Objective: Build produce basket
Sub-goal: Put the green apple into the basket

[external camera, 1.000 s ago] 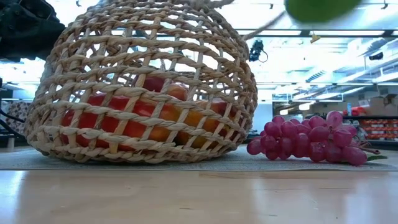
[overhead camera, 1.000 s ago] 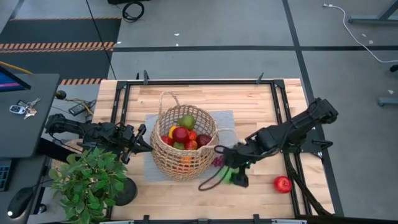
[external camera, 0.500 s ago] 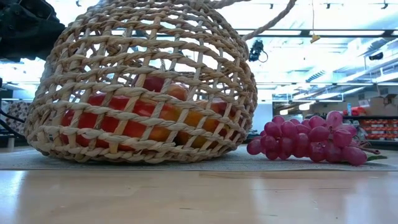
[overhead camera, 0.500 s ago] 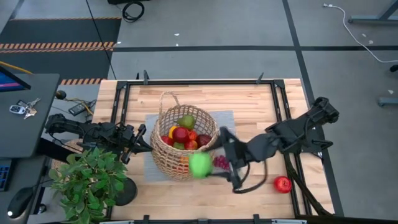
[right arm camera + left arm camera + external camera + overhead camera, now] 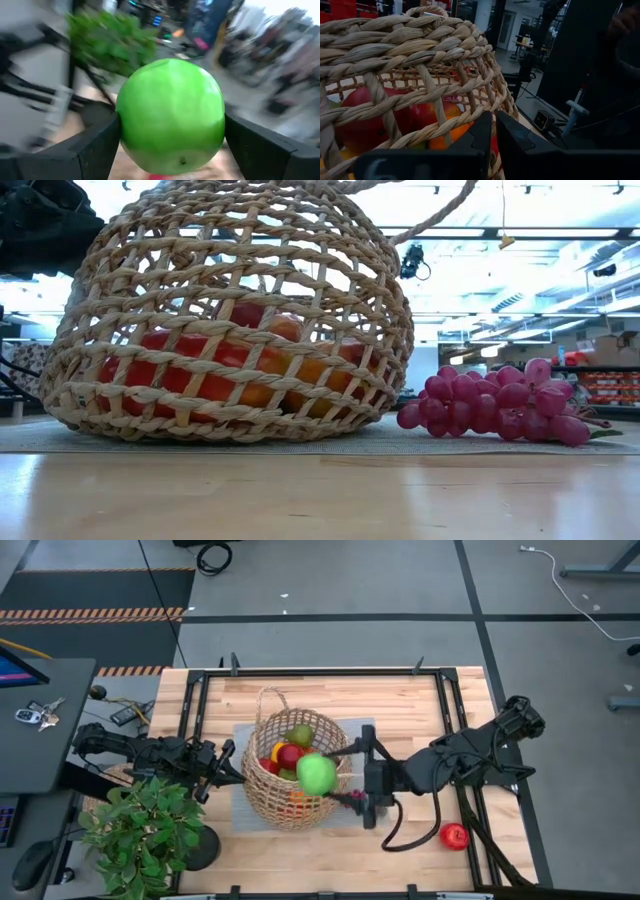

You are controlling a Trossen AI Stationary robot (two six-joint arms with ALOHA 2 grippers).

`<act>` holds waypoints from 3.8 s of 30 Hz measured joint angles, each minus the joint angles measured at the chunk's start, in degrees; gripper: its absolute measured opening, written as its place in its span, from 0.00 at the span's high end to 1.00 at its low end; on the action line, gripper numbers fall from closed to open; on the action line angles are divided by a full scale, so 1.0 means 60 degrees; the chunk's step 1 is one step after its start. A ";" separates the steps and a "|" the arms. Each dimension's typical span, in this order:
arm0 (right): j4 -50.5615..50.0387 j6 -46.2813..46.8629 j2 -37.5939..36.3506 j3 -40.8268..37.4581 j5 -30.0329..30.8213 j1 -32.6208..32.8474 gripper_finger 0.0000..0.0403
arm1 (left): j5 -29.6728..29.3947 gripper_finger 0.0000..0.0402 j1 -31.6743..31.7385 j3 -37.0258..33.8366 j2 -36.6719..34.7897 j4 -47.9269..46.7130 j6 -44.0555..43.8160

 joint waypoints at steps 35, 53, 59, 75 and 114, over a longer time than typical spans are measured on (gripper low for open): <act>0.0067 -0.8551 0.0310 -0.0007 0.0505 -0.1070 0.14 | 0.0000 0.92 0.0000 0.0002 0.0002 0.0000 0.0000; -0.0013 0.6568 0.0306 -0.0007 -0.0655 -0.2486 0.14 | 0.0000 0.92 0.0000 0.0001 0.0000 -0.0002 0.0000; -0.0046 0.5893 0.0306 -0.0007 -0.1017 -0.2624 0.14 | 0.0000 0.92 0.0000 0.0003 0.0001 0.0000 0.0000; -0.2414 0.6052 0.1487 -0.0011 -0.2184 -0.3683 0.14 | 0.0000 0.92 0.0000 0.0000 0.0010 -0.0038 -0.0003; -0.3649 0.3564 0.3698 0.0100 -0.4974 -0.5014 0.02 | 0.0000 0.92 0.0001 0.0003 0.0127 -0.0001 -0.0003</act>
